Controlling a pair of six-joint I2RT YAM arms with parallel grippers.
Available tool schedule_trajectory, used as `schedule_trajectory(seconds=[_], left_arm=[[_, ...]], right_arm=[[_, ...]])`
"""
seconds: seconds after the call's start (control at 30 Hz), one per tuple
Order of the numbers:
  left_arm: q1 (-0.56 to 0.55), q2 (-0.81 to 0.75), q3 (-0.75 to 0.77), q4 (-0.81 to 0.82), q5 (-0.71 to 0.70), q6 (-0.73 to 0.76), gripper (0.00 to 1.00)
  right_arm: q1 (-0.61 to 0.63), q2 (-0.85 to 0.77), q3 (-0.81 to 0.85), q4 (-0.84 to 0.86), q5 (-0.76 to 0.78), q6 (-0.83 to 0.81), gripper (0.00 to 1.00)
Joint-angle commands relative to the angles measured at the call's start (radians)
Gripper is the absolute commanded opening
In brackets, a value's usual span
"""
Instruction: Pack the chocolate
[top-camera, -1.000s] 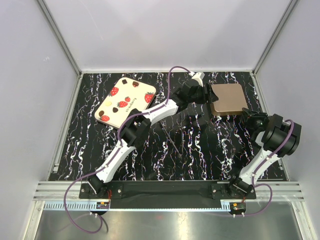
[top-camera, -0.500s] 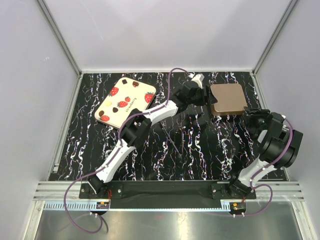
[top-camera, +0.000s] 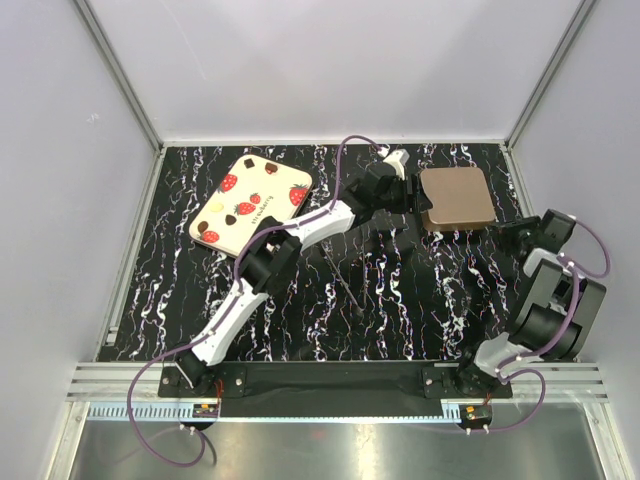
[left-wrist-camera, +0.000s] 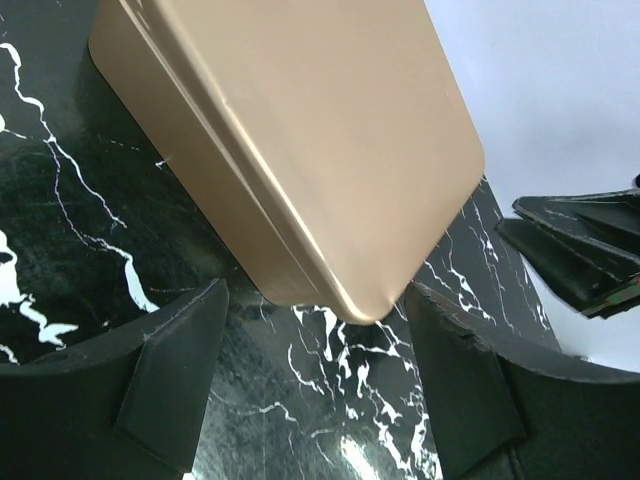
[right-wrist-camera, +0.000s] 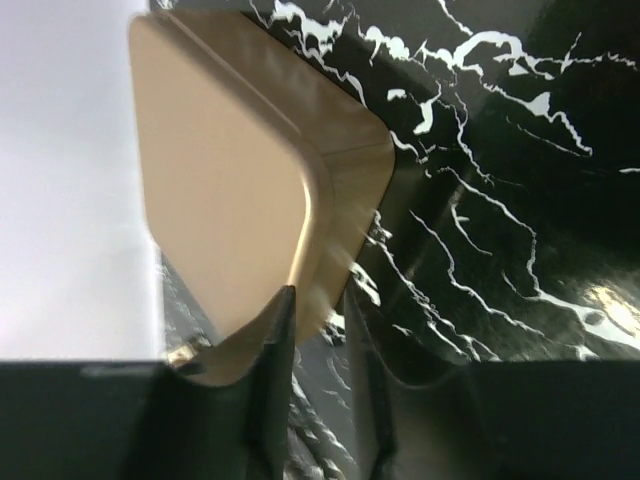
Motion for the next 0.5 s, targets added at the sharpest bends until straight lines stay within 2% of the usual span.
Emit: schedule_trajectory(seconds=[0.0,0.07,0.13,0.47], left_arm=[[-0.003,-0.130,-0.019,0.028,0.020,0.031,0.77],[-0.003,-0.144,-0.032,0.036,0.020,0.028,0.77],[-0.001,-0.150,-0.032,0.033,0.022,0.031,0.77],[0.006,-0.147,-0.032,0.026,0.016,0.005,0.77]], right_arm=[[0.066,-0.043,0.076,-0.236,0.114,-0.140,0.24],[0.104,-0.018,0.099,-0.272,0.165,-0.166,0.19],[0.141,-0.005,0.096,-0.251,0.153,-0.157,0.16],[0.206,0.015,-0.010,0.039,0.179,-0.074,0.14]])
